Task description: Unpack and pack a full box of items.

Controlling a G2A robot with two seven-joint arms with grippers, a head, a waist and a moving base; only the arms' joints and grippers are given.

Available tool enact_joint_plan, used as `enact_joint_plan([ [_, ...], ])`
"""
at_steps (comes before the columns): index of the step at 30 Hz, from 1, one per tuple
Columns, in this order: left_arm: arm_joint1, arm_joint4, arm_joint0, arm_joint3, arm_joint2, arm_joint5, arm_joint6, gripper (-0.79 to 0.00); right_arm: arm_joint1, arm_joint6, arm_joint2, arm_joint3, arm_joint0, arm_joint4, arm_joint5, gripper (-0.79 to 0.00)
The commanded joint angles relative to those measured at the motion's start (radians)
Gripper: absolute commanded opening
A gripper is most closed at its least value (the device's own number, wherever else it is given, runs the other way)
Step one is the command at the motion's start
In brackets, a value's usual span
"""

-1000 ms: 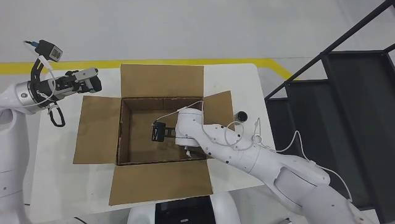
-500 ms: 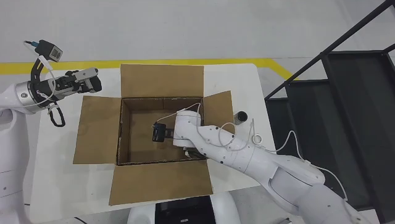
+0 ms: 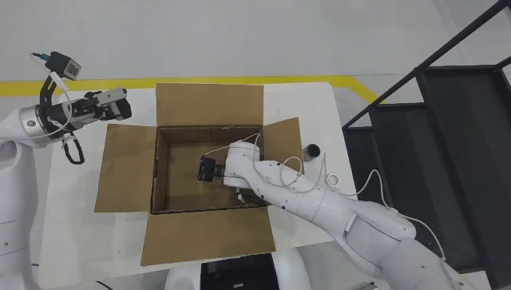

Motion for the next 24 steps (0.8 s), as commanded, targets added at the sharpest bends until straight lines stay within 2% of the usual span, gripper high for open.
enact_joint_plan([
  [1,0.000,0.000,0.000,0.000,0.000,0.000,0.000,0.000,-0.001,0.002,0.006,0.004,-0.001,-0.002,0.000,-0.785],
  [5,0.000,0.000,0.000,0.000,0.000,0.000,0.000,0.000,0.000,0.015,0.022,-0.022,-0.001,-0.002,-0.004,-0.785],
  [11,0.000,0.000,0.000,0.000,0.000,0.000,0.000,0.000,0.016,0.066,0.067,-0.161,-0.011,-0.002,-0.031,-0.785],
  [17,0.000,0.000,0.000,0.000,0.000,0.000,0.000,0.000,0.057,0.084,0.159,-0.431,-0.078,0.025,-0.107,-0.785],
  [24,0.000,0.000,0.000,0.000,0.000,0.000,0.000,0.000,0.129,0.046,0.333,-0.737,-0.224,0.086,-0.167,-0.785],
])
